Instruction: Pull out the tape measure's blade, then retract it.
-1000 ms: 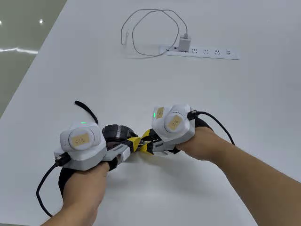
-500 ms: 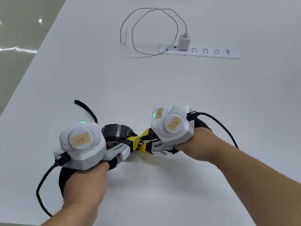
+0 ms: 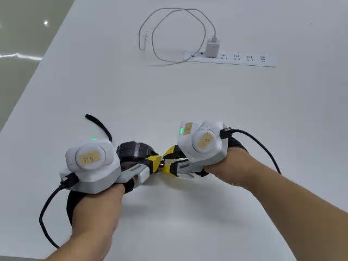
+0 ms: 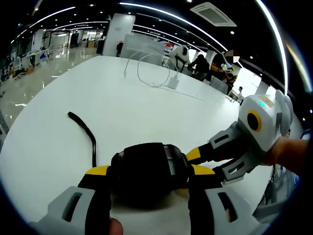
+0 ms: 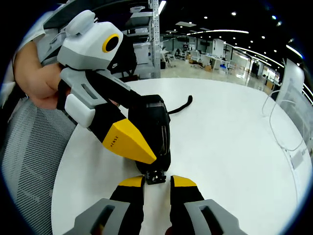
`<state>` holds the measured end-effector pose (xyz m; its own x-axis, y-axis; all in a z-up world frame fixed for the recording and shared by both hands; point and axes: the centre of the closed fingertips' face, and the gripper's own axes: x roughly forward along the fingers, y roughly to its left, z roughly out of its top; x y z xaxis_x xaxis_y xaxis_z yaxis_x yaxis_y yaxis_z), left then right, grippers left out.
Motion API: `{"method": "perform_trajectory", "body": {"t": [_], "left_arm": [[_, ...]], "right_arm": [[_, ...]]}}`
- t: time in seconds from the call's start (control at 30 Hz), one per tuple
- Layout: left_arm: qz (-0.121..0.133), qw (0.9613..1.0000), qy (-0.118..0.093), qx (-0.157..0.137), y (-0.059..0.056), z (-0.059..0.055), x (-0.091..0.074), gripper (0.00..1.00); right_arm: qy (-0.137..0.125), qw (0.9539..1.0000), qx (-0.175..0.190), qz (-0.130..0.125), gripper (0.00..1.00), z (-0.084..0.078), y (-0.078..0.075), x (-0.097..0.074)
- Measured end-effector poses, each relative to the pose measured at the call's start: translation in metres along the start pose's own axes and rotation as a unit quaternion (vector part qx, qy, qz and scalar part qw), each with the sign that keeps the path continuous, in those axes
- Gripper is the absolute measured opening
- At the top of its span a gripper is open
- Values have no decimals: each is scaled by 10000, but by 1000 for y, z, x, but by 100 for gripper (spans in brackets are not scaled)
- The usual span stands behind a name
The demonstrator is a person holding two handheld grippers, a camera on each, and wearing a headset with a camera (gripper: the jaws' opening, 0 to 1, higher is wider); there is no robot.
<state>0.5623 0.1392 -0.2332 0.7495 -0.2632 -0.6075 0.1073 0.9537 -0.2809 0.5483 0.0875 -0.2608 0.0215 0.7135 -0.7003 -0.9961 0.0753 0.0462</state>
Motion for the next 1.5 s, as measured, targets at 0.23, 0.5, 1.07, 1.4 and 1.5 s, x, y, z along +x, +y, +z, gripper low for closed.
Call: {"method": "perform_trajectory", "body": {"t": [0.23,0.5,1.07,1.4,1.5], "left_arm": [[25,9999,-3,113,-2,3,1,64],[-80,9998,-72,167,-4,5,-1,67],[-250,9985,-152,470,-6,8,-4,72],[-466,9955,-326,758,-5,14,-15,79],[-527,9942,-363,861,-5,15,-18,82]], "right_arm": [[-69,9999,94,-71,23,3,-1,0],[-86,9995,252,-152,29,2,-2,-3],[-312,9969,594,-402,40,0,-4,-21],[-655,9924,795,-679,47,4,-2,-47],[-697,9914,830,-727,48,3,0,-53]]}}
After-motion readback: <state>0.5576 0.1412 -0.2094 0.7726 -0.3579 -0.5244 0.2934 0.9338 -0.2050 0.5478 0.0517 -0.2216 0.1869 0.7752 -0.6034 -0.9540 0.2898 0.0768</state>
